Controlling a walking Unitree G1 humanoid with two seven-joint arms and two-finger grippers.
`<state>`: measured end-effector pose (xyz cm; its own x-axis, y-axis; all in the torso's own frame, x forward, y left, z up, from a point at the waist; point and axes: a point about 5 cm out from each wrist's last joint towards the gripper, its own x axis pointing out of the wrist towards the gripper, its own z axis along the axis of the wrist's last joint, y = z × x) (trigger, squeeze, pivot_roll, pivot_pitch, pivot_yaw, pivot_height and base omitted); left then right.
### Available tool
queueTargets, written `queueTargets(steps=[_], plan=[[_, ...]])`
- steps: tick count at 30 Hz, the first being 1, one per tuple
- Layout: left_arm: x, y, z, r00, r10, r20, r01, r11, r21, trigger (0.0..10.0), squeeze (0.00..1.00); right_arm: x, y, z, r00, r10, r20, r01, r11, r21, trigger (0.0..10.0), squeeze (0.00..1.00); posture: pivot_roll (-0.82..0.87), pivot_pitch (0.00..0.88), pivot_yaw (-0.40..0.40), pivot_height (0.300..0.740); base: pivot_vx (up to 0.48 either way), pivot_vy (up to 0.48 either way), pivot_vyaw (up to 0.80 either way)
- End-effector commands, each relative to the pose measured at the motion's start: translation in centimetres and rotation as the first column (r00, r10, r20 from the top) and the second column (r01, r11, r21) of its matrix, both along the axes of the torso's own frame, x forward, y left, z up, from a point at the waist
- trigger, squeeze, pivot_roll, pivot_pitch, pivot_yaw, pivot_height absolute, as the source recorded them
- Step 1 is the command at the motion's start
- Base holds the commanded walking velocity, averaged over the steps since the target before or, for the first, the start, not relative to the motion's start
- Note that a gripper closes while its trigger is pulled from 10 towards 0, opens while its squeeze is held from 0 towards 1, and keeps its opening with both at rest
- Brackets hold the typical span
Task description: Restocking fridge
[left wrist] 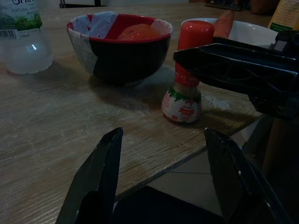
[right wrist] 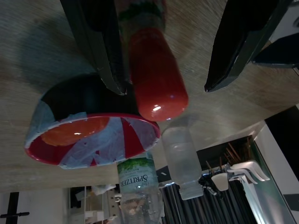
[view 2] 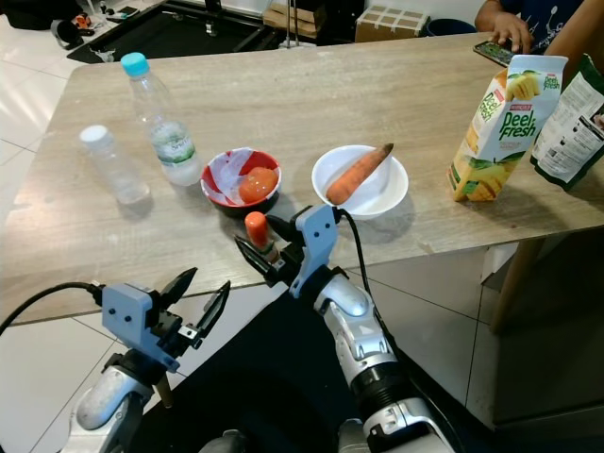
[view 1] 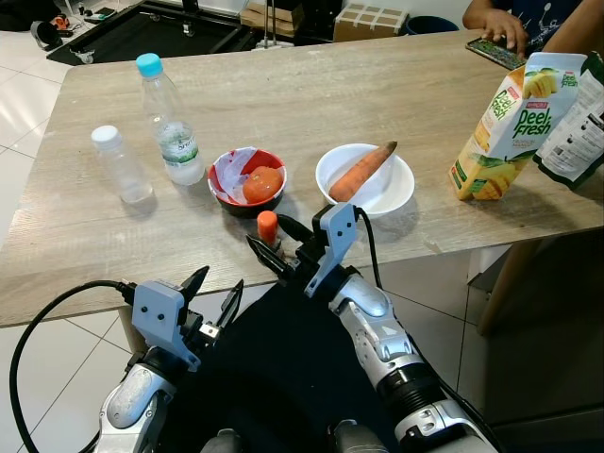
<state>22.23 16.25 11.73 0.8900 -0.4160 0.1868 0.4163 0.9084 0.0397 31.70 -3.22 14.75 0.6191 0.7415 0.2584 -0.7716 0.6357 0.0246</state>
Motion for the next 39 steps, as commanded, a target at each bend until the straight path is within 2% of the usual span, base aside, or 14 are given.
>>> queueTargets(steps=[1,5,8,18,29,30,31,32,33,38,39], plan=[[-0.4,0.4,-0.6,1.0,-0.003,-0.029,0.004,1.0,0.028,10.0,0.0,-0.2,0.3,-0.4,1.0,0.009,-0.017,-0.009,1.0,-0.006,10.0,0.0,-0.12,0.185,0.032,0.74,0.0,0.0,0.0],[-0.4,0.3,-0.7,1.0,-0.004,-0.03,0.005,1.0,0.029,10.0,0.0,-0.2,0.7,-0.6,1.0,0.009,-0.021,-0.009,1.0,-0.015,10.0,0.0,-0.12,0.186,0.031,0.74,0.0,0.0,0.0],[-0.3,0.3,-0.7,1.0,-0.004,-0.03,0.005,1.0,0.03,10.0,0.0,0.2,2.2,-0.6,1.0,-0.01,-0.015,0.009,0.999,-0.036,10.0,0.0,-0.12,0.192,0.03,0.74,0.0,0.0,0.0],[-0.1,0.2,-0.6,1.0,-0.01,-0.024,0.011,0.999,0.04,10.0,0.0,1.0,3.5,-0.2,0.999,-0.046,-0.01,0.045,0.998,-0.049,10.0,0.0,-0.12,0.198,0.028,0.74,0.0,0.0,0.0],[0.0,0.3,-0.4,1.0,-0.001,-0.017,0.002,0.999,0.044,10.0,0.0,1.7,4.0,0.2,0.996,-0.085,-0.019,0.084,0.996,-0.025,10.0,0.0,-0.11,0.205,0.025,0.74,0.0,0.0,0.0],[0.0,0.3,-0.4,1.0,0.0,-0.017,0.001,0.999,0.045,10.0,0.0,1.8,4.0,0.2,0.996,-0.082,-0.023,0.082,0.997,-0.016,9.6,0.0,-0.11,0.205,0.025,0.74,0.0,0.0,0.0],[0.0,0.3,-0.4,1.0,0.0,-0.017,0.001,0.999,0.045,10.0,0.0,1.8,4.0,0.2,0.996,-0.082,-0.023,0.082,0.997,-0.016,9.6,0.0,-0.11,0.205,0.025,0.74,0.0,0.0,0.0],[0.0,0.3,-0.4,1.0,0.0,-0.017,0.001,0.999,0.046,10.0,0.0,1.8,3.9,0.3,0.996,-0.081,-0.028,0.081,0.997,-0.004,2.9,0.0,-0.1,0.207,0.028,0.74,0.0,0.0,0.0],[0.0,0.3,-0.4,1.0,0.0,-0.017,0.001,0.999,0.046,10.0,0.0,1.9,3.8,0.3,0.996,-0.08,-0.032,0.081,0.997,0.005,0.0,0.0,-0.1,0.206,0.03,0.74,0.0,0.0,0.0],[0.2,0.3,-0.4,1.0,-0.001,-0.016,0.002,0.999,0.047,10.0,0.0,2.1,3.4,0.4,0.995,-0.096,-0.039,0.097,0.995,0.023,0.0,0.0,-0.11,0.198,0.03,0.74,0.0,0.0,0.0],[0.3,0.3,-0.4,1.0,-0.002,-0.015,0.003,0.999,0.046,10.0,0.0,2.1,3.4,0.4,0.994,-0.098,-0.037,0.099,0.995,0.025,0.9,0.0,-0.11,0.196,0.031,0.74,0.0,0.0,0.0]])
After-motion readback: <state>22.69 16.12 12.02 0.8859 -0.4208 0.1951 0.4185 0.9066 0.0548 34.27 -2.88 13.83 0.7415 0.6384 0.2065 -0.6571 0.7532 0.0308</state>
